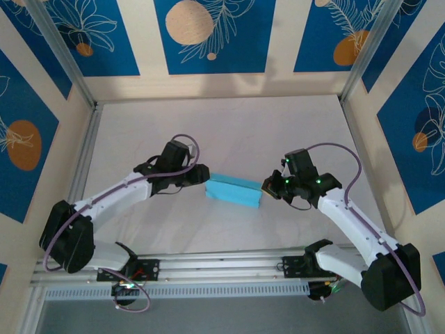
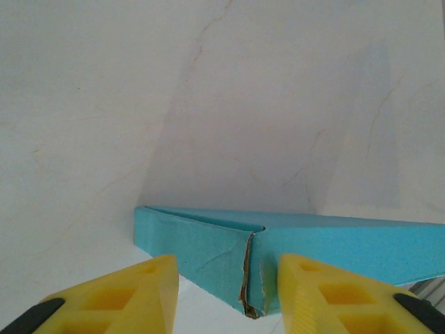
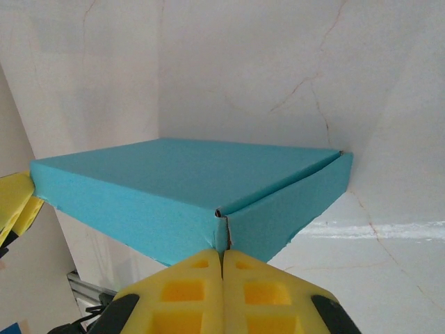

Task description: Fold the paper box

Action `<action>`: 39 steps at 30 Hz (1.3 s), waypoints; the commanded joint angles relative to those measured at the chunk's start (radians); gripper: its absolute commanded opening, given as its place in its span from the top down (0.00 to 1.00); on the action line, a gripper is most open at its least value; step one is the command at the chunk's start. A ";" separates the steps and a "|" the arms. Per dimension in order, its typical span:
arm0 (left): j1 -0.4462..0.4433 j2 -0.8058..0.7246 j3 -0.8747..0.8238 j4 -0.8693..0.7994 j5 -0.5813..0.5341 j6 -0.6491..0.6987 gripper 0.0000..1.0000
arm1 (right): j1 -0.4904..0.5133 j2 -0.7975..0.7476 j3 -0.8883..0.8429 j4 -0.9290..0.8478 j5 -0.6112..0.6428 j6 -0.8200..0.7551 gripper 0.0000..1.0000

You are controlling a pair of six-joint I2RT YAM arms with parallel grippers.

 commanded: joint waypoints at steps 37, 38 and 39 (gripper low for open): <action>-0.061 0.021 -0.093 -0.117 -0.136 0.004 0.81 | -0.064 0.027 0.067 -0.154 -0.057 -0.073 0.67; -0.061 0.023 -0.092 -0.119 -0.136 0.005 0.81 | -0.064 0.025 0.067 -0.152 -0.058 -0.074 0.68; -0.062 0.024 -0.092 -0.120 -0.136 0.007 0.81 | -0.063 0.017 0.069 -0.147 -0.057 -0.074 0.69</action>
